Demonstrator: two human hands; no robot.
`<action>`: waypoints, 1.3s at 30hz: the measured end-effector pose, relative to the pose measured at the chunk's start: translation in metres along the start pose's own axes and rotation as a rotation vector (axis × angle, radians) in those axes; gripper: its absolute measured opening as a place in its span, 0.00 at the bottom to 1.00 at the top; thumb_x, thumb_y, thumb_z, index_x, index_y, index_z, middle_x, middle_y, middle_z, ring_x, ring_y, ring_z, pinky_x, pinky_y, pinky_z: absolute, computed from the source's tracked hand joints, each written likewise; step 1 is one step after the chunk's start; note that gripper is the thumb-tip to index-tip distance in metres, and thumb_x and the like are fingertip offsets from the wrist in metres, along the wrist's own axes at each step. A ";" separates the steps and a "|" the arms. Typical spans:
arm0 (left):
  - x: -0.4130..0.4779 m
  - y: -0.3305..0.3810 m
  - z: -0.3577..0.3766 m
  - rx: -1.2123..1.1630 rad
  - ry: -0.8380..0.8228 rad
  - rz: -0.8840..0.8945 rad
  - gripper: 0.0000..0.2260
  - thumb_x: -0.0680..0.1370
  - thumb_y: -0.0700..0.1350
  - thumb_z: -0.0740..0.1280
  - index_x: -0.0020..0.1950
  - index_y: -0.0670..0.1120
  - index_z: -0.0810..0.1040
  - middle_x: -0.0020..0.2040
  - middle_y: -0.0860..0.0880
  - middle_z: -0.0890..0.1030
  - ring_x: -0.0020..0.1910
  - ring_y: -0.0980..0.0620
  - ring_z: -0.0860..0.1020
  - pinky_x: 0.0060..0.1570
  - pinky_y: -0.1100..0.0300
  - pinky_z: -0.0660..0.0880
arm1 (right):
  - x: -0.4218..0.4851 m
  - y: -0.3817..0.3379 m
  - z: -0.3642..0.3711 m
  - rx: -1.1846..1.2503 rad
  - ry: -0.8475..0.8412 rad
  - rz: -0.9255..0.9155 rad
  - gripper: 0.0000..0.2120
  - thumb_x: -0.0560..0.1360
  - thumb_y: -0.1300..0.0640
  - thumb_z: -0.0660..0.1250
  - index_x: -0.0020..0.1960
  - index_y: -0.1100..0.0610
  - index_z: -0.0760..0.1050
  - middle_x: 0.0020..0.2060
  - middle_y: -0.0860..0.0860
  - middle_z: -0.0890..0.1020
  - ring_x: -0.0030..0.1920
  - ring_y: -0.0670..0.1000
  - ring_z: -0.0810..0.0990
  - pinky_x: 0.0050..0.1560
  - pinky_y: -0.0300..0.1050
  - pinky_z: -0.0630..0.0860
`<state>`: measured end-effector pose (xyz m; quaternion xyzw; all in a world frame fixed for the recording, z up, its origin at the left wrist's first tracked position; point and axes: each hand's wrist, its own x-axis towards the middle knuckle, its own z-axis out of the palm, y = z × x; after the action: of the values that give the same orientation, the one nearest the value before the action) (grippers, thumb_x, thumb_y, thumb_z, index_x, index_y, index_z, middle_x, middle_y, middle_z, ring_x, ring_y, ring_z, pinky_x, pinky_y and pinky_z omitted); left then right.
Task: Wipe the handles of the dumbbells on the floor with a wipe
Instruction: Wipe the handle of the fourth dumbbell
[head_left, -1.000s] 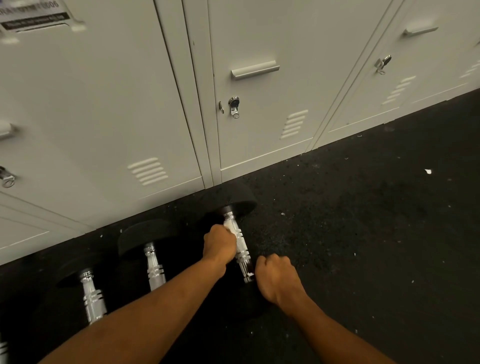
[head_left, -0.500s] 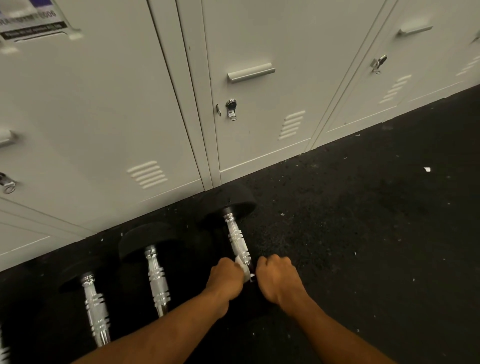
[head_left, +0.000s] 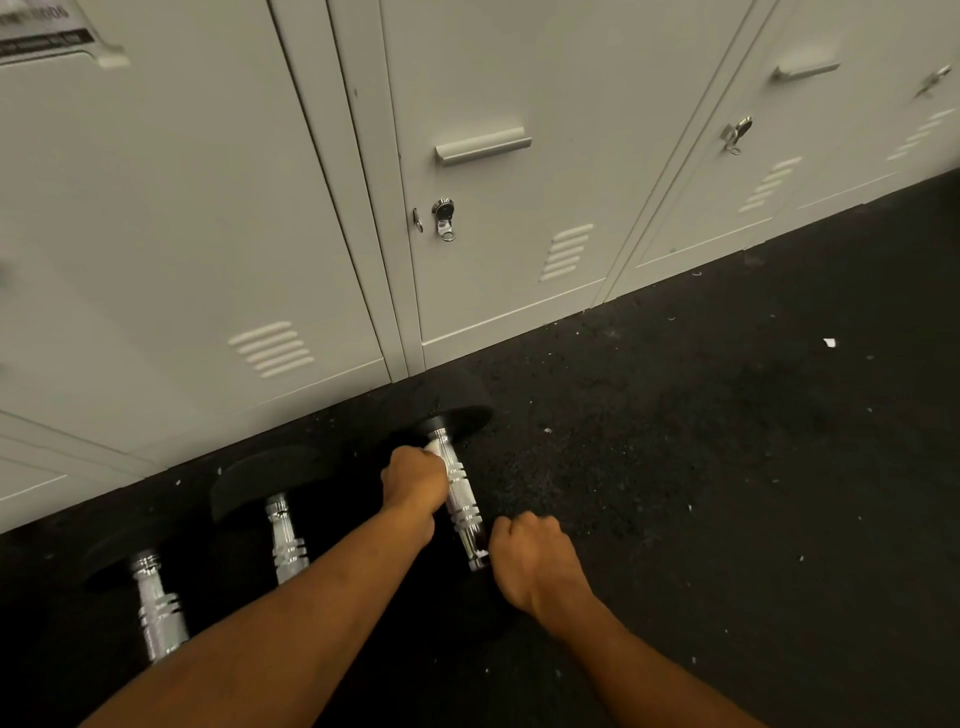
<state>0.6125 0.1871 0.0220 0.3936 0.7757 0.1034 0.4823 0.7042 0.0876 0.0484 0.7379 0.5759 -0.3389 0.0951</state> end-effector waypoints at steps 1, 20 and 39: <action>-0.003 -0.001 -0.001 0.031 -0.003 0.029 0.12 0.81 0.43 0.58 0.58 0.39 0.77 0.53 0.41 0.79 0.36 0.52 0.74 0.27 0.61 0.66 | 0.000 0.000 0.000 -0.008 0.003 -0.002 0.16 0.81 0.59 0.49 0.59 0.63 0.73 0.57 0.61 0.78 0.57 0.61 0.77 0.56 0.55 0.76; -0.015 0.028 -0.046 1.495 -0.095 1.693 0.32 0.76 0.43 0.69 0.77 0.41 0.58 0.72 0.41 0.69 0.71 0.44 0.67 0.71 0.51 0.64 | 0.002 0.006 0.003 0.155 0.029 0.053 0.17 0.82 0.59 0.48 0.59 0.63 0.72 0.57 0.61 0.77 0.57 0.62 0.75 0.55 0.53 0.72; -0.014 -0.020 -0.008 1.555 -0.400 1.599 0.12 0.80 0.39 0.59 0.61 0.39 0.76 0.60 0.40 0.78 0.61 0.43 0.75 0.68 0.49 0.68 | 0.009 0.010 0.010 0.191 0.007 0.096 0.18 0.82 0.57 0.46 0.58 0.61 0.72 0.58 0.60 0.77 0.57 0.60 0.75 0.57 0.52 0.71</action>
<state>0.5984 0.1656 0.0244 0.9789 0.0646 -0.1929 0.0177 0.7107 0.0859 0.0332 0.7717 0.5052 -0.3845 0.0385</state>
